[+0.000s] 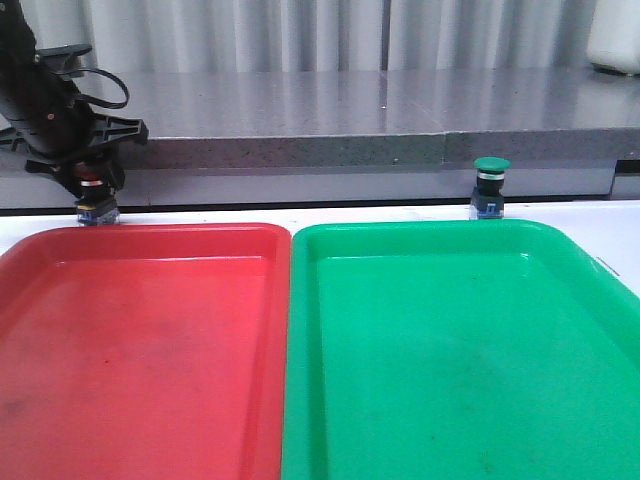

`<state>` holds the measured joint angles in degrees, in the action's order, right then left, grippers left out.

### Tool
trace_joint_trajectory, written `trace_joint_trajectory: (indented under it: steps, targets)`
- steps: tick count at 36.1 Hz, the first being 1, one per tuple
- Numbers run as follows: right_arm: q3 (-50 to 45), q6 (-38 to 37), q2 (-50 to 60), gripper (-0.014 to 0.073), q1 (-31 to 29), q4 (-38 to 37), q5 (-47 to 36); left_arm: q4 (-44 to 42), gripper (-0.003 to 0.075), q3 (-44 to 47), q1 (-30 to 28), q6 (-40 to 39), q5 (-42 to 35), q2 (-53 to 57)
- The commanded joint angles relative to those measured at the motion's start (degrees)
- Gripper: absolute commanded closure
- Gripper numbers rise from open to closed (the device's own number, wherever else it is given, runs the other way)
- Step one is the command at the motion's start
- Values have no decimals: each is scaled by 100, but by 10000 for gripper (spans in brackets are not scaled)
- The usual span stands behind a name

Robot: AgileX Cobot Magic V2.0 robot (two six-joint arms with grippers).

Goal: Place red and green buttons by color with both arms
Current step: 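Close the left gripper on the red button and lift it, then carry the red button with the left gripper over the red tray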

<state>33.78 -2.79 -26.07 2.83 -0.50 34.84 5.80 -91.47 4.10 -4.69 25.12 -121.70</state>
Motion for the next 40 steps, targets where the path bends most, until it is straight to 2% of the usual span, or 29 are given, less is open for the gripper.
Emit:
trace_joint_trajectory:
  steps: [1, 17, 32, 40]
  targets:
    - [189, 45, -88, 158, -34, -57, -414, 57, 450, -182, 20, -9, -152, 438]
    - [189, 45, -88, 158, -34, -57, -414, 18, 450, 67, 47, 131, 1160, 1932]
    - [189, 45, -88, 158, -34, -57, -414, 18, 450, 2306, 454, 274, 915, 4423]
    - [189, 45, -88, 158, -34, -57, -414, 123, 451, 3168, 854, 274, 983, 5276]
